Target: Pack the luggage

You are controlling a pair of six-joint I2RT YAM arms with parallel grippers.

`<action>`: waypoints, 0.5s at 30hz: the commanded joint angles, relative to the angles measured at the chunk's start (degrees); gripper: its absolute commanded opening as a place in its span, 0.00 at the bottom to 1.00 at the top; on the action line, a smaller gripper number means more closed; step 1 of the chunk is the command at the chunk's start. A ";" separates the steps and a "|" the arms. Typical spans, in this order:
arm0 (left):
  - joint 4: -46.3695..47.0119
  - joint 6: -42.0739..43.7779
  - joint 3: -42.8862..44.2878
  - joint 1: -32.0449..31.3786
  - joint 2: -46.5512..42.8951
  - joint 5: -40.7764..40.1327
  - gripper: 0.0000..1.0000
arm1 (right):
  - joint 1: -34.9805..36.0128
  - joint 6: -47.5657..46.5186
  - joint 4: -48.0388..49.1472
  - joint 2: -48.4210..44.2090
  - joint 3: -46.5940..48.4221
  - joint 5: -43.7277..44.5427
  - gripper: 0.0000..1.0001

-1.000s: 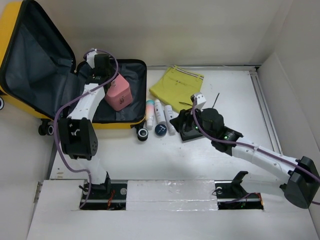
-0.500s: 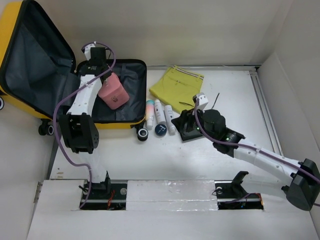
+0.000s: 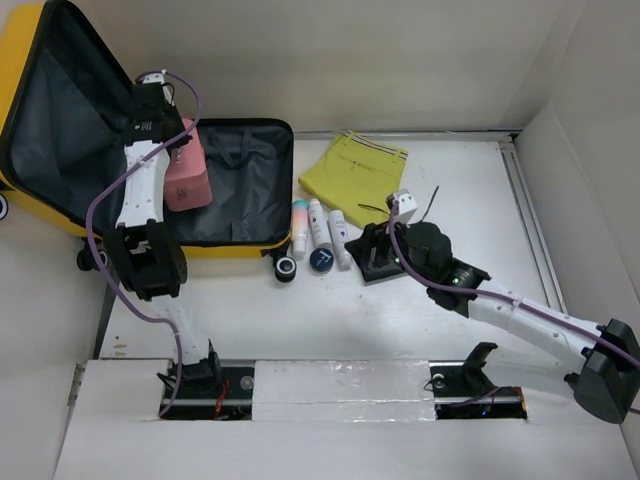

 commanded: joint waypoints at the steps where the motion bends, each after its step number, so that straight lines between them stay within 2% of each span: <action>1: 3.88 5.39 3.61 0.56 0.15 7.61 0.00 | 0.54 -0.67 1.45 -1.37 -0.06 1.05 0.67; 4: 3.88 7.06 1.60 2.40 0.68 10.35 0.00 | 0.54 -0.67 1.45 -2.77 -0.58 1.58 0.67; 6: 3.88 7.07 -0.42 2.40 0.68 8.35 0.00 | 0.54 -0.67 1.45 -2.78 -1.11 1.58 0.67; 7: 4.41 7.07 -1.12 2.40 0.68 6.77 0.03 | 0.54 -0.67 1.45 -2.78 -1.11 2.10 0.67; 8: 4.41 7.07 -1.83 2.40 0.68 3.79 0.13 | 0.54 -0.67 1.45 -2.78 -1.11 2.11 0.67; 11: 4.41 5.14 -2.54 2.40 0.68 -1.06 0.34 | 0.54 -0.67 1.45 -2.08 -1.11 2.11 0.70; 12: 4.41 4.00 -2.54 2.40 0.68 -3.85 0.48 | 0.54 -0.67 1.45 -2.08 -1.11 2.11 0.70; 15: 3.62 1.54 -0.87 2.40 -0.54 -10.79 0.64 | 0.54 -0.67 1.45 -0.85 -1.11 2.63 0.74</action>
